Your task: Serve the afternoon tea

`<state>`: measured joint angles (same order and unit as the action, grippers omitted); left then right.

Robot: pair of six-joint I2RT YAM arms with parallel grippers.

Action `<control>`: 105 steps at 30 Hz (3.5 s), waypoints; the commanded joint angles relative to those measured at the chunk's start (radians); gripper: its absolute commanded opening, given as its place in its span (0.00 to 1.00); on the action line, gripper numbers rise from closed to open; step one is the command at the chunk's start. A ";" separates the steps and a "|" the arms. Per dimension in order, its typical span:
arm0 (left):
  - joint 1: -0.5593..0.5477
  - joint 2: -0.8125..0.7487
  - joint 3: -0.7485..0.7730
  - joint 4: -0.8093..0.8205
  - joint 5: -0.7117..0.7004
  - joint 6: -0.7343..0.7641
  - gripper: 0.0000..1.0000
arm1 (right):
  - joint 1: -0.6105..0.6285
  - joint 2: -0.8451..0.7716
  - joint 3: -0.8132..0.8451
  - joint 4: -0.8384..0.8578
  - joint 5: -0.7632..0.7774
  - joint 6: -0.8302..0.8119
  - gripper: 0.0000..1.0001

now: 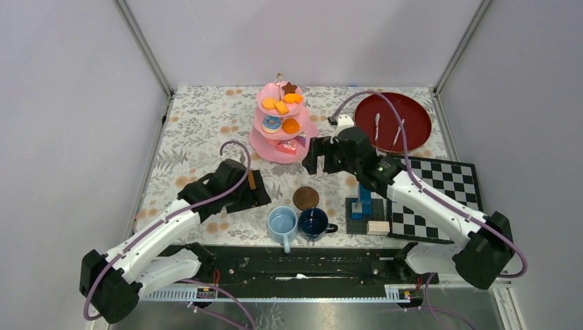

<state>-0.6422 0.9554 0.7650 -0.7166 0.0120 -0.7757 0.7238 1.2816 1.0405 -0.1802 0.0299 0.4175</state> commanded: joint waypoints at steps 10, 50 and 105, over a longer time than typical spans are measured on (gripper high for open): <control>0.171 0.143 -0.190 0.467 -0.140 -0.214 0.98 | -0.003 -0.302 -0.123 -0.092 0.084 -0.086 1.00; -0.275 0.011 0.016 -0.181 -0.189 -0.284 0.87 | -0.005 -0.483 -0.097 -0.167 0.135 -0.183 1.00; 0.272 0.553 0.467 0.073 -0.260 0.864 0.00 | -0.006 -0.478 -0.131 -0.179 -0.010 -0.227 0.98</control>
<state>-0.3981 1.4853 1.1591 -0.7677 -0.2871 -0.0467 0.7200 0.7929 0.8867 -0.3981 0.0502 0.2131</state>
